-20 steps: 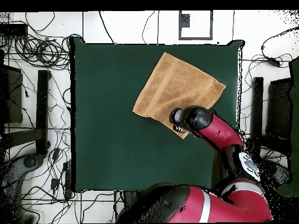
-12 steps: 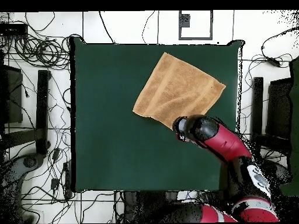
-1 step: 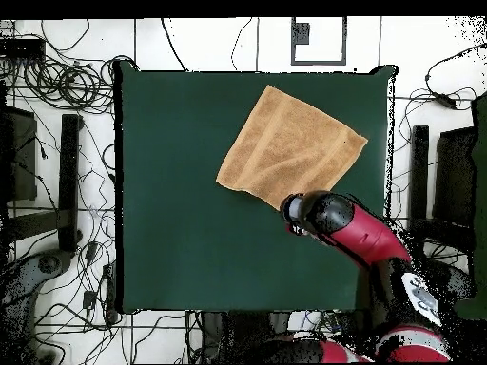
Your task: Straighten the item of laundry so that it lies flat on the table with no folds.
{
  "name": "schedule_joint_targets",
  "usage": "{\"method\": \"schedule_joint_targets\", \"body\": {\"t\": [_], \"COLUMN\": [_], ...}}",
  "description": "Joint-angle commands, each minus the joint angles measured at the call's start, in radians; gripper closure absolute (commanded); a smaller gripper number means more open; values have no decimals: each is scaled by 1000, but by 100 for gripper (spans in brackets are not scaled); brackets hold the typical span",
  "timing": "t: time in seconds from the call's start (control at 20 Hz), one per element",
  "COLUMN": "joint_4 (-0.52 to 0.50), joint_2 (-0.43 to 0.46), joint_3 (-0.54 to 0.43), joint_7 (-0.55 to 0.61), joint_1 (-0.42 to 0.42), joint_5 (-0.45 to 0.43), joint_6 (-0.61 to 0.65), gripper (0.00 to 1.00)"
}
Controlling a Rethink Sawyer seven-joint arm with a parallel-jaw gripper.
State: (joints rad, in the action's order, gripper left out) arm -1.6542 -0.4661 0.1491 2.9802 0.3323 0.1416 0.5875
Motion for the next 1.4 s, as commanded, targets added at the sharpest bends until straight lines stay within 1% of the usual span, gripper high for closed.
{"method": "schedule_joint_targets", "body": {"t": [0.05, 0.15, 0.25, 0.4, 0.5, 0.6, 0.8, 1.05, 1.3, 1.4], "joint_4": [101, 117, 115, 104, 107, 106, 103, 98, 108, 111], "joint_2": [44, 21, 0, 2, 8, 13, 21, 55, 107, 129], "joint_3": [114, 124, 131, 137, 162, 178, 179, 145, 104, 105], "joint_7": [201, 183, 170, 172, 189, 182, 171, 146, 155, 175], "joint_1": [-186, -180, -177, -178, -195, -197, -182, -152, -136, -146], "joint_5": [-22, -1, 19, 42, 44, 39, 49, 64, 98, 112], "joint_6": [93, 135, 150, 128, 126, 108, 51, -22, -63, -100], "gripper": [100, 100, 100, 100, 100, 100, 100, 100, 100, 100]}}
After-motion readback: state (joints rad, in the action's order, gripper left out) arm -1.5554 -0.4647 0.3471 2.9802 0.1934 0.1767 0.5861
